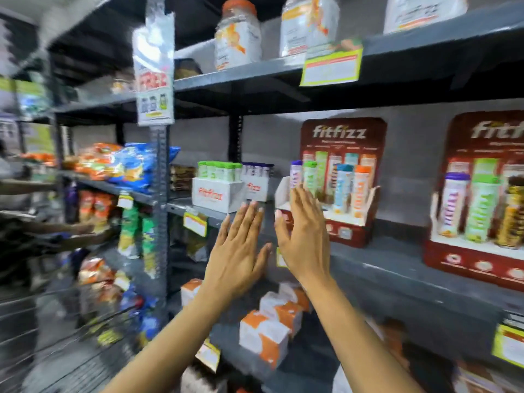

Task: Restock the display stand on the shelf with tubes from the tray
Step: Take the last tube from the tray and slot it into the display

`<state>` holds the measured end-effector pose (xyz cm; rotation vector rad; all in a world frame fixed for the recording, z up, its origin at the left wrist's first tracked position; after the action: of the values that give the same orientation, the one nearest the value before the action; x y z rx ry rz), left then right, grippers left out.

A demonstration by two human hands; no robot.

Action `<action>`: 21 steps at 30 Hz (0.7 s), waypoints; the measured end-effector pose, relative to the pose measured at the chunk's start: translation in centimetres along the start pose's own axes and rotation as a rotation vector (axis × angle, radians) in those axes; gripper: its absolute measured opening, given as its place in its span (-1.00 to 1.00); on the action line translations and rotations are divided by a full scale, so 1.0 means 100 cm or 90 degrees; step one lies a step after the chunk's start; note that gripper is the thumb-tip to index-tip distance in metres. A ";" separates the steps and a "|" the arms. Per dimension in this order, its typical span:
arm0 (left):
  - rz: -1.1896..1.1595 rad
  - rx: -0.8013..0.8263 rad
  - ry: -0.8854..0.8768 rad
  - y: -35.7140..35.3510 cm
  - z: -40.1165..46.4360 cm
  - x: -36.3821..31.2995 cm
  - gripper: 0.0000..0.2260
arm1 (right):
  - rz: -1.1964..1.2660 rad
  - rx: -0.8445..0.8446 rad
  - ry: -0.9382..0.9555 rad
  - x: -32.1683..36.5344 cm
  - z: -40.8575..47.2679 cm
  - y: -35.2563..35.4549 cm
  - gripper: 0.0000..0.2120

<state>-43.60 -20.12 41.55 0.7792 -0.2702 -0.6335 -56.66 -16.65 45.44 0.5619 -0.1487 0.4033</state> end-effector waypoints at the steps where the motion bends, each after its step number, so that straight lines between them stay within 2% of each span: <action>1: 0.016 0.008 0.014 0.000 -0.011 0.017 -0.42 | 0.023 0.024 0.005 0.012 -0.006 -0.019 -0.48; 7: 0.061 0.048 0.148 0.002 -0.094 0.116 -0.43 | 0.117 0.167 0.053 0.084 -0.058 -0.135 -0.46; 13: 0.116 0.169 0.304 0.000 -0.240 0.198 -0.45 | 0.201 0.352 0.102 0.154 -0.154 -0.235 -0.45; 16: 0.144 0.230 0.372 0.009 -0.323 0.224 -0.46 | 0.208 0.509 0.124 0.179 -0.209 -0.278 -0.44; 21: 0.143 0.351 0.510 0.020 -0.458 0.239 -0.45 | 0.173 0.858 0.143 0.207 -0.307 -0.343 -0.46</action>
<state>-3.43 -7.83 11.37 1.4411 0.2187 0.0108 -22.88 -19.53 8.01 1.8217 0.3092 0.8172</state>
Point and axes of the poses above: each hand's wrist, its own z-axis towards the middle knuckle, its own y-axis out of the back of the hand, x = y × z, the point moved 2 cm from there along z, towards the middle knuckle, and after that the axes turned 9 degrees about x, right-handed, at the moved point
